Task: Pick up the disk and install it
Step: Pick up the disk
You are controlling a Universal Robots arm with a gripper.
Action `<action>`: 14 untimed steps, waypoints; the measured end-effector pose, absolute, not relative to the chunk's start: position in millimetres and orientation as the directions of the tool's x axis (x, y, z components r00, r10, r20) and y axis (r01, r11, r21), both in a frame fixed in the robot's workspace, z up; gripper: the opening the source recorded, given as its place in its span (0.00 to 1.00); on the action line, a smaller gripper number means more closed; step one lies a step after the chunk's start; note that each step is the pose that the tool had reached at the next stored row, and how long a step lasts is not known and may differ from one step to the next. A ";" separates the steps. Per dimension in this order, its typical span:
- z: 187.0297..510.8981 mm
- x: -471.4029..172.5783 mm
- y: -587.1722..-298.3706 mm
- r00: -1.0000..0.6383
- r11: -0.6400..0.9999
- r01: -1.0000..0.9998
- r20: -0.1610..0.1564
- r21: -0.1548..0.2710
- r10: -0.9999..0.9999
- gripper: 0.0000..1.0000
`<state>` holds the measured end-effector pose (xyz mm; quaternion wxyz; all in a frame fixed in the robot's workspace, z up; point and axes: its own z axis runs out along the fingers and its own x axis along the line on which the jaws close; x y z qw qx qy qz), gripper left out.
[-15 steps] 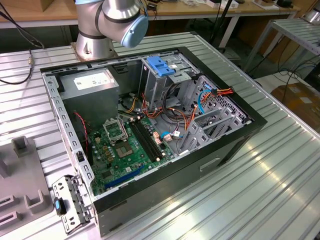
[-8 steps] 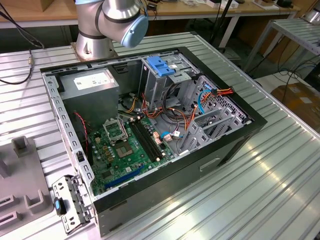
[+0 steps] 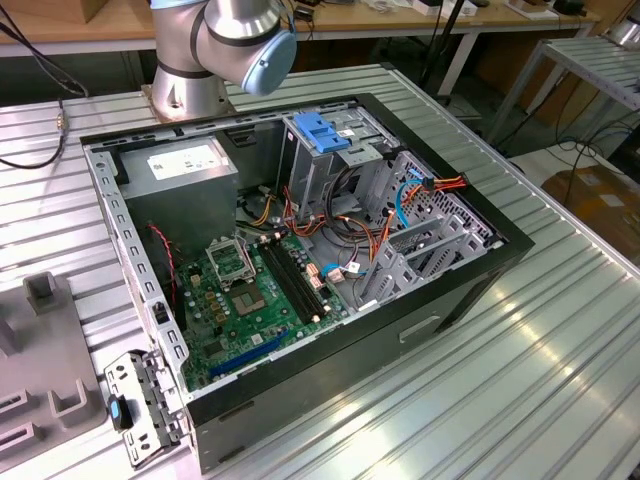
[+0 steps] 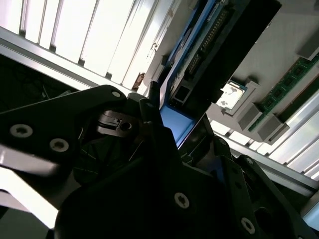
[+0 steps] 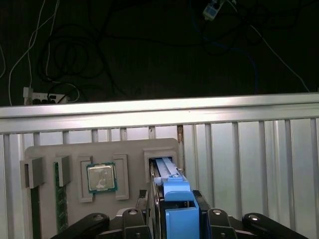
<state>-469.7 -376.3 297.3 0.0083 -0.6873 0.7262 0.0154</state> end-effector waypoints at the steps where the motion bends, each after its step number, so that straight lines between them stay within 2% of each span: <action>1: 297.2 -469.7 -376.2 -0.055 0.055 -0.998 -0.033 0.011 -0.998 0.47; 14: 297.2 -469.5 -375.9 -0.055 0.055 -0.998 -0.033 0.011 -0.998 0.47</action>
